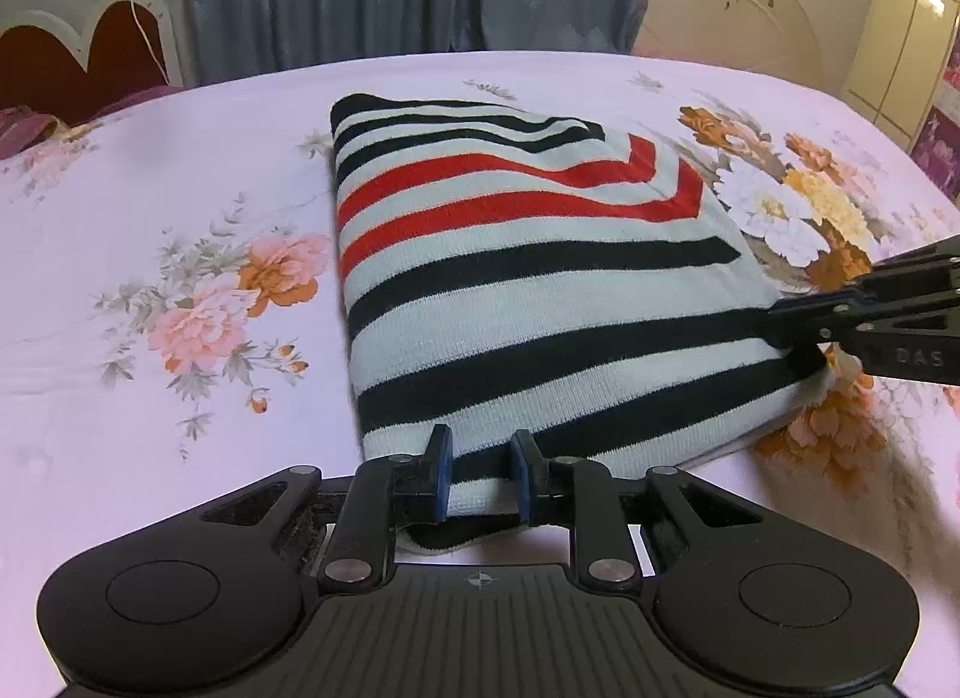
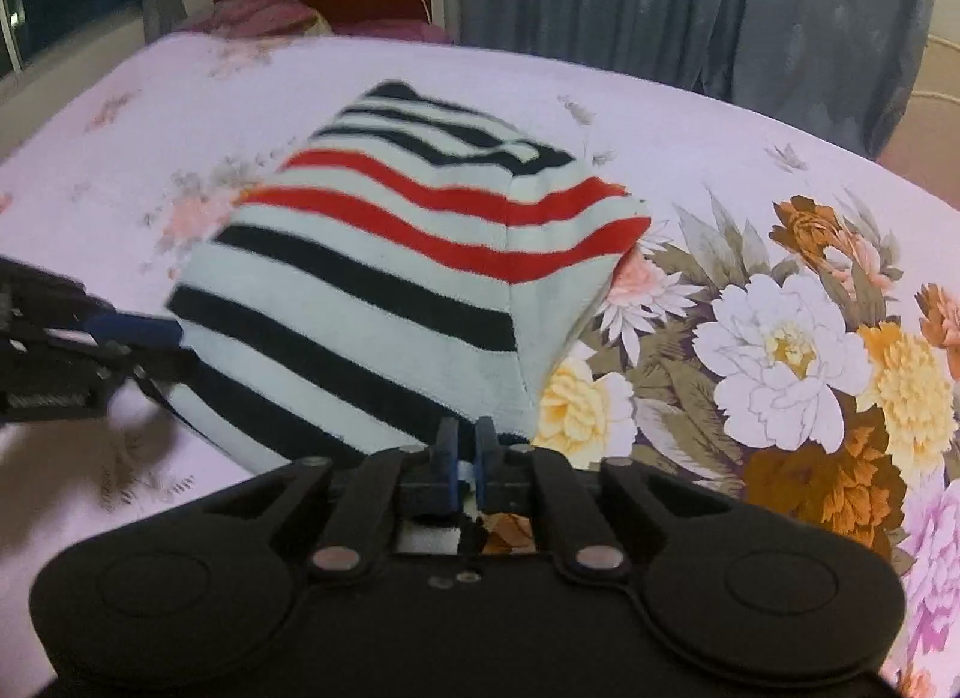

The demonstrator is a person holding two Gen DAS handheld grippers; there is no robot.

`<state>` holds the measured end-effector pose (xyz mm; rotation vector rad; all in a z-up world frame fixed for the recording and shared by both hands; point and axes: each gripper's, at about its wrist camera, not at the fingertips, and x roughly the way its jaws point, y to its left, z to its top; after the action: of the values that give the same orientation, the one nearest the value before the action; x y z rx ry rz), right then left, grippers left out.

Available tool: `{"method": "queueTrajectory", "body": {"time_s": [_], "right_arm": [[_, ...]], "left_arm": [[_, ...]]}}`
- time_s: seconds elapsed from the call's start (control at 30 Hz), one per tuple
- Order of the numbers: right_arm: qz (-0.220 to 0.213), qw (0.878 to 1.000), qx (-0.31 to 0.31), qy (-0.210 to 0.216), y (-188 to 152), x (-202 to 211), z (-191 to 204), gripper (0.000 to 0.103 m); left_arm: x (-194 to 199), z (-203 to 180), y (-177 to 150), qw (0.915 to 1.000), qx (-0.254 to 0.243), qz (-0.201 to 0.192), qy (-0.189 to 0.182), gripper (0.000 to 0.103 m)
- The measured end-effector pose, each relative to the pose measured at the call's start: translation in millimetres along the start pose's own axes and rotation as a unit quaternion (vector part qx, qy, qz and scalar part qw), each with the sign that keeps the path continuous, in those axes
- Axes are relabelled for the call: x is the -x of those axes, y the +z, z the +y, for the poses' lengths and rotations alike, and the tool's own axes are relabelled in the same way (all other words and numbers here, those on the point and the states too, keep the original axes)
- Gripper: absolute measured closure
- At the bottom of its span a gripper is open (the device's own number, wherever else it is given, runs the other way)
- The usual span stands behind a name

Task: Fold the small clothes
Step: 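Fold the hem edge over onto the sweater with both tools and release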

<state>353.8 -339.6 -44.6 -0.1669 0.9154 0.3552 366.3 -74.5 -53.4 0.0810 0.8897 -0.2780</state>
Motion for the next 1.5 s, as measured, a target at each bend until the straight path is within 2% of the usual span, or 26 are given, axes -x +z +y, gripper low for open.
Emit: {"method": "queueTrajectory", "body": {"time_s": [0.1,0.2,0.3,0.4,0.5,0.53,0.63,0.7,0.77,0.8,1.0,1.07,1.17,1.2,1.23,1.27,1.33,1.37,1.5], "right_arm": [[0.003,1.0,0.008,-0.006,-6.3,2.4,1.0,0.098],[-0.023,1.0,-0.005,-0.001,-4.1,14.8,0.7,0.093],[-0.04,0.999,-0.005,0.003,1.1,22.0,1.1,0.093],[-0.058,0.998,-0.01,0.001,13.6,22.5,-5.9,0.093],[-0.067,0.997,-0.027,-0.003,37.3,8.1,-19.0,0.093],[-0.065,0.997,-0.034,-0.001,46.0,0.0,-23.0,0.093],[-0.058,0.997,-0.053,0.017,61.1,-22.5,-29.6,0.091],[-0.047,0.997,-0.053,0.014,61.4,-36.4,-29.1,0.091],[-0.017,0.999,-0.048,0.011,54.6,-53.4,-27.5,0.092],[-0.022,0.999,-0.039,0.006,50.7,-55.3,-25.2,0.092],[-0.026,0.999,-0.033,0.004,47.2,-51.4,-22.4,0.092],[-0.026,0.999,-0.033,0.001,48.6,-44.6,-22.2,0.092],[-0.074,0.995,-0.062,0.023,45.8,-8.1,-29.9,0.081],[-0.077,0.994,-0.072,0.029,42.5,-1.0,-32.7,0.076],[-0.069,0.994,-0.081,0.034,37.2,3.0,-35.2,0.075],[-0.065,0.994,-0.085,0.039,31.5,4.1,-36.2,0.077],[-0.036,0.995,-0.081,0.046,18.6,-6.6,-34.0,0.091],[-0.018,0.996,-0.077,0.039,13.3,-15.9,-31.7,0.092],[-0.018,0.995,-0.086,0.037,12.3,-19.8,-31.7,0.093]], "left_arm": [[-0.3,-6.5,0.1,0.9999,-0.003,-0.002,0.014,0.081],[3.1,-11.6,2.0,0.9996,-0.012,-0.002,0.026,0.081],[14.9,-16.7,7.4,0.9992,-0.017,-0.017,0.032,0.081],[20.4,-31.7,21.0,0.9972,-0.037,-0.049,0.042,0.081],[0.3,-44.1,40.4,0.9973,-0.046,-0.037,0.044,0.08],[-6.7,-46.5,46.5,0.9971,-0.046,-0.036,0.049,0.079],[-20.6,-48.7,59.4,0.9976,-0.029,-0.038,0.051,0.065],[-29.2,-52.4,62.4,0.9976,-0.032,-0.032,0.053,0.063],[-35.9,-59.4,60.2,0.9968,-0.05,-0.025,0.058,0.064],[-36.9,-62.4,59.2,0.9961,-0.057,-0.025,0.062,0.064],[-34.6,-62.3,59.7,0.9959,-0.062,-0.024,0.061,0.063],[-21.4,-60.7,62.3,0.9963,-0.05,-0.037,0.059,0.063],[-2.0,-53.2,56.6,0.9956,-0.041,-0.05,0.067,0.063],[2.6,-48.6,51.7,0.9958,-0.034,-0.05,0.068,0.063],[3.6,-43.8,46.4,0.9962,-0.029,-0.044,0.069,0.063],[1.0,-39.6,41.2,0.9968,-0.027,-0.034,0.066,0.063],[-10.4,-32.4,30.4,0.9984,-0.011,-0.01,0.055,0.063],[-13.9,-29.0,25.3,0.9989,0.006,-0.01,0.045,0.063],[-12.0,-35.4,25.3,0.9984,-0.006,-0.01,0.056,0.063]]}}
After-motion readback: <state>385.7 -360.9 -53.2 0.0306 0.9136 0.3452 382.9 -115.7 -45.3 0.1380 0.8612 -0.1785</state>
